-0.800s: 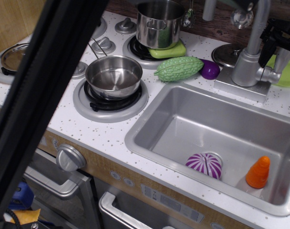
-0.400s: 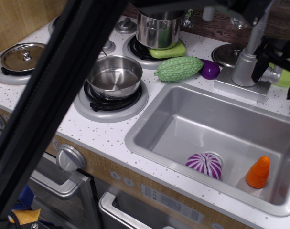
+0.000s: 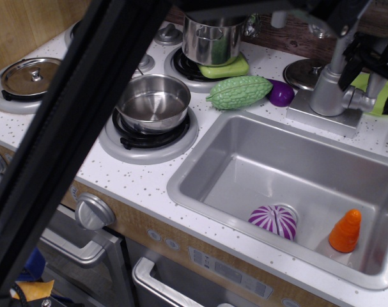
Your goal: Turn lever vertical to front
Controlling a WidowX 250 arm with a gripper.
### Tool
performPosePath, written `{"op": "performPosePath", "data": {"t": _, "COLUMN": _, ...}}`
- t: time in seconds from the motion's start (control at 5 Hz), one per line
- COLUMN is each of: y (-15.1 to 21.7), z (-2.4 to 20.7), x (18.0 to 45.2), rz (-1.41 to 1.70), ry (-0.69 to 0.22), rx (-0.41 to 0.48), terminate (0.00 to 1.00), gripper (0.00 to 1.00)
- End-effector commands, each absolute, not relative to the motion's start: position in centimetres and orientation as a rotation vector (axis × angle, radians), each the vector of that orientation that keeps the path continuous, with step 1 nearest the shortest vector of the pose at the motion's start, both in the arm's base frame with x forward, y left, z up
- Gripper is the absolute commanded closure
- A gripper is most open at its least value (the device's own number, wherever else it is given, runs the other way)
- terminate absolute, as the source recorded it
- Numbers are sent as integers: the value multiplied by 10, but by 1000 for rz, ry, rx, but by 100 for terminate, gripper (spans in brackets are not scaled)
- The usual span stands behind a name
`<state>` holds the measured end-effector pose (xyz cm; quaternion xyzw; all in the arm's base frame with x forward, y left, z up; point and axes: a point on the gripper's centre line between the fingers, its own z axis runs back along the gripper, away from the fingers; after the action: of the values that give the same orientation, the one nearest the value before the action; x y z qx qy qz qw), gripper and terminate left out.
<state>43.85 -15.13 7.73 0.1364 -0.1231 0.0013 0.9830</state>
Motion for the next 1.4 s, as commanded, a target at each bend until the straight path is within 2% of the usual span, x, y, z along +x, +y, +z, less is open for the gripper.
{"op": "performPosePath", "data": {"t": 0.0, "y": -154, "z": 116, "x": 454, "rz": 11, "ry": -342, "rx": 237, "terminate": 0, "gripper": 0}}
{"op": "performPosePath", "data": {"t": 0.8, "y": -142, "z": 114, "x": 481, "rz": -32, "ry": -381, "rx": 229, "terminate": 0, "gripper": 0}}
{"op": "performPosePath", "data": {"t": 1.0, "y": -145, "z": 111, "x": 479, "rz": 0, "ry": -365, "rx": 206, "terminate": 0, "gripper": 100}}
{"op": "performPosePath", "data": {"t": 1.2, "y": -153, "z": 112, "x": 466, "rz": 41, "ry": -356, "rx": 207, "terminate": 0, "gripper": 100}}
